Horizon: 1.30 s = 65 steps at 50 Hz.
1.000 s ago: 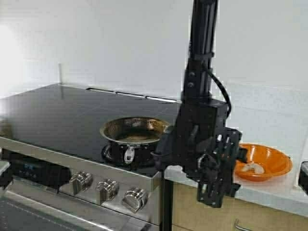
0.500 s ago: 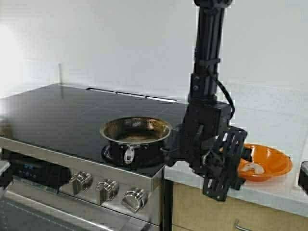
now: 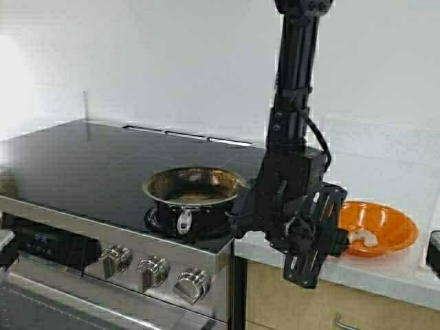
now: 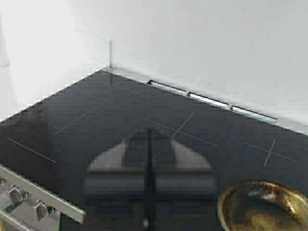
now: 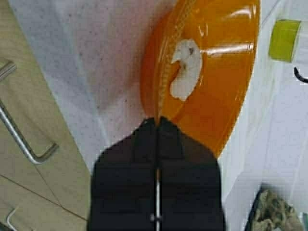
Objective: Add oil to the pan and cook the shrimp and serve it
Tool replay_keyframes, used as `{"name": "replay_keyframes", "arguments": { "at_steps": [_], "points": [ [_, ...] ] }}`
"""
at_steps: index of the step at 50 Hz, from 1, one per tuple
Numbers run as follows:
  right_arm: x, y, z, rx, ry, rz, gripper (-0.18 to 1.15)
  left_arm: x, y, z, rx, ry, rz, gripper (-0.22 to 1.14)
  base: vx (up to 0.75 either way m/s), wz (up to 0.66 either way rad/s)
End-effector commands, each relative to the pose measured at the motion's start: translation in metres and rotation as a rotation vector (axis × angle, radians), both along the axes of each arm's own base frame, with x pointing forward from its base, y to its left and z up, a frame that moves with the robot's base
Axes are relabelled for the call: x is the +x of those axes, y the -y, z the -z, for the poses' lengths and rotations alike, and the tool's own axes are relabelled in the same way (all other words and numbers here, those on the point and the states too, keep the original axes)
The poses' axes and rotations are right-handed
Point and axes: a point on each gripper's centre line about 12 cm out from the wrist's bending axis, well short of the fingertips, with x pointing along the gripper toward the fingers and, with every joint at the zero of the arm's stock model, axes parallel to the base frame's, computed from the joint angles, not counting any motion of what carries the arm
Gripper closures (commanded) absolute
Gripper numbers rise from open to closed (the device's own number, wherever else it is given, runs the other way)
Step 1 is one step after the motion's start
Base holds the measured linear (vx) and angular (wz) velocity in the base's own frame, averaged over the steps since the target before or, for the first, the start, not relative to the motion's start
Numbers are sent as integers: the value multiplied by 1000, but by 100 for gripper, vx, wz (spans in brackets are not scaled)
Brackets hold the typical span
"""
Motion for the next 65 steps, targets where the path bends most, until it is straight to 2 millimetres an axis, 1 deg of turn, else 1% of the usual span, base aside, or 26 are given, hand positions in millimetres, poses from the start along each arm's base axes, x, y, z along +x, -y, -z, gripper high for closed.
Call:
{"name": "replay_keyframes", "arguments": {
  "at_steps": [1,11,17,26,41,48,57,59,65],
  "points": [
    [3,-6,-8,17,12,-1,90,2,0,-3,-3,6,0,89,0,0],
    [5,-6,-20,9,34,7,91,1,0,-3,-2,9,0,89,0,0],
    [9,-9,-32,-6,66,4,91,1,0,-3,-2,9,0,89,0,0],
    [12,-15,-48,22,84,4,91,1,0,-3,-3,8,0,89,0,0],
    [16,-44,-85,74,146,-50,91,1,0,-4,-2,11,0,89,0,0],
    [19,-66,-114,122,171,-87,91,2,0,-4,-2,11,0,89,0,0],
    [39,-112,-169,218,217,-150,91,1,0,-6,-2,15,0,89,0,0],
    [45,-125,-185,266,223,-166,91,1,0,-6,-3,17,0,89,0,0],
    [58,-155,-221,420,224,-194,91,-1,0,-7,-2,26,0,89,0,0]
  ]
}}
